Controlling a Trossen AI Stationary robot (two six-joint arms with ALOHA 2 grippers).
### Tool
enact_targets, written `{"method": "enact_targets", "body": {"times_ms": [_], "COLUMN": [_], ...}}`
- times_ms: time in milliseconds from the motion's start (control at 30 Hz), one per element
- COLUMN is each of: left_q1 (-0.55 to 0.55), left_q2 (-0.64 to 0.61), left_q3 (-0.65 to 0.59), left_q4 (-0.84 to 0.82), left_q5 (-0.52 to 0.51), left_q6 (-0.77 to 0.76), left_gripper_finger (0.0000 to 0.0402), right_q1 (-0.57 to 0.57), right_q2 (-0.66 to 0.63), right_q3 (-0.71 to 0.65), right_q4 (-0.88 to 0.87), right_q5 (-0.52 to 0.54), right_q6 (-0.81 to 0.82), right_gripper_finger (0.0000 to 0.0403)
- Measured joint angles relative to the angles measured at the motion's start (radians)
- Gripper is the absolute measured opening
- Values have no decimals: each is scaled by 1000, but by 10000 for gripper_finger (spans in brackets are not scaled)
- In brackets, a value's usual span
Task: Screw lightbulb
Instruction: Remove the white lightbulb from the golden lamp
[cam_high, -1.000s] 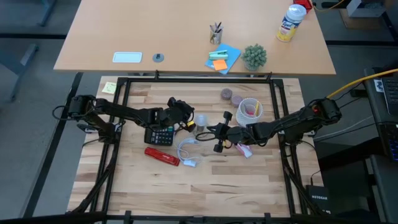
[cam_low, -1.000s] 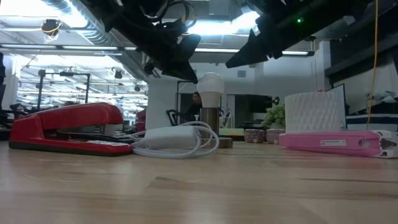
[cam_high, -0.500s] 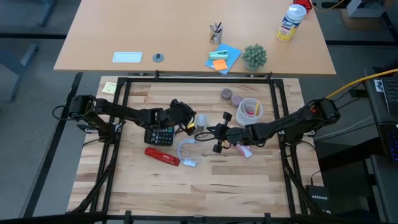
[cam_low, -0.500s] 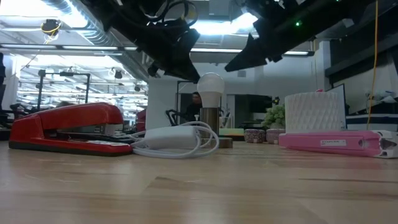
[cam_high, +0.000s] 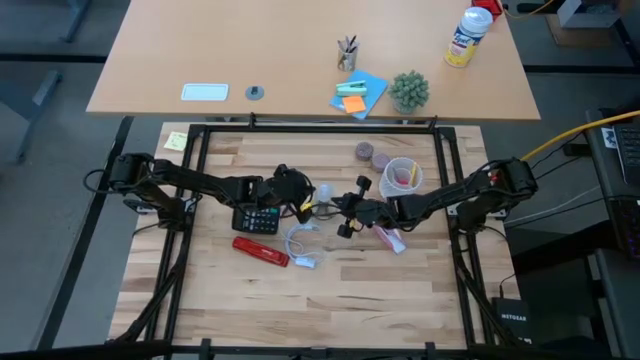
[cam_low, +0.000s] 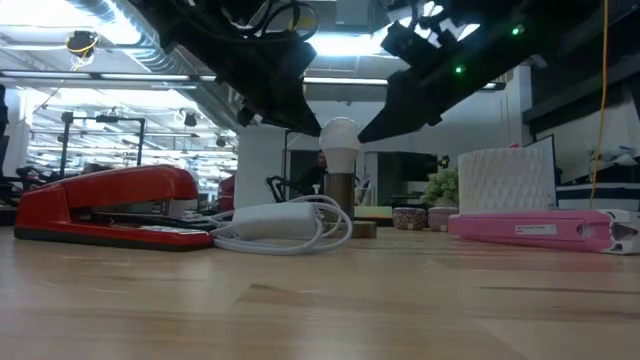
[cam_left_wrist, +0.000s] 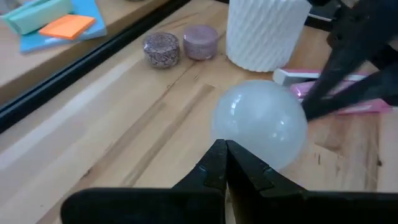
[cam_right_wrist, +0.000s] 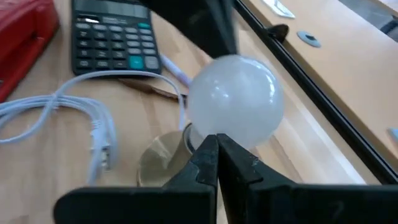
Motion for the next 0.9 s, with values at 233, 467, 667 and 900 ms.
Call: {"method": "enact_targets", "body": {"times_ms": [233, 467, 667, 900], "left_q1": [-48, -94, -125, -99], "left_q2": [2, 2, 1, 0], "left_q3": [0, 0, 0, 0], "left_q4": [-4, 9, 165, 303], "left_q5": [38, 21, -117, -274], "left_q6": [-24, -39, 7, 177], "left_gripper_finger": [0, 0, 0, 0], "right_q1": [-49, -65, -61, -12], "right_q2": [2, 2, -48, -142], "right_q3": [-1, -1, -1, -1], "right_q4": [8, 4, -1, -10], "right_q5": [67, 70, 67, -47], "right_q6": [29, 21, -57, -21], "right_gripper_finger": [7, 7, 7, 7]}}
